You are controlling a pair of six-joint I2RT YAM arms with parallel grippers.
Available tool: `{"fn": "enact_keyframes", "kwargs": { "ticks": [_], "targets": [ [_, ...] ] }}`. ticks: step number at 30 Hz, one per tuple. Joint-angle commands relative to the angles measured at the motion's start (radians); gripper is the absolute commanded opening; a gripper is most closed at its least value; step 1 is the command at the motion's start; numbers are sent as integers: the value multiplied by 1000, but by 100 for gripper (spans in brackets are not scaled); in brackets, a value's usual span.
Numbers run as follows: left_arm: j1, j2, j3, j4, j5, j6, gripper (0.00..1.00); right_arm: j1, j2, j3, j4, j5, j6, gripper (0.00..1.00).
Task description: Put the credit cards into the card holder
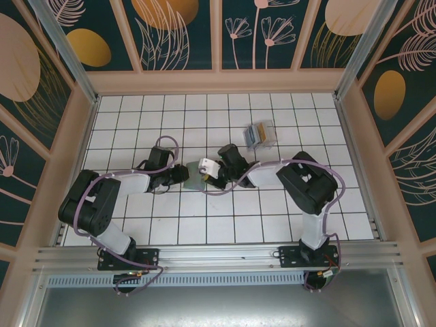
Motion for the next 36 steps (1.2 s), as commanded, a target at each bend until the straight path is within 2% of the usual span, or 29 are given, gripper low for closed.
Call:
{"fn": "enact_keyframes", "kwargs": {
  "ticks": [1,16,20,25,30,36],
  "targets": [
    [8,33,-15,-107,-84,24,27,-48,-78,-93,161,-90,102,10],
    [8,-28,0,-102,-40,19,30,-114,-108,-293,612,-224,274,10],
    [9,-36,10,-85,-11,15,30,-115,-105,-297,640,-237,274,14],
    [2,-47,-3,14,66,-22,29,-117,-94,-294,640,-265,263,19],
    [-34,-72,-1,49,48,-15,30,-120,-83,-289,623,-279,265,20],
    [-83,2,36,55,36,-2,31,-121,-74,-284,613,-281,270,26]
  ]
}}
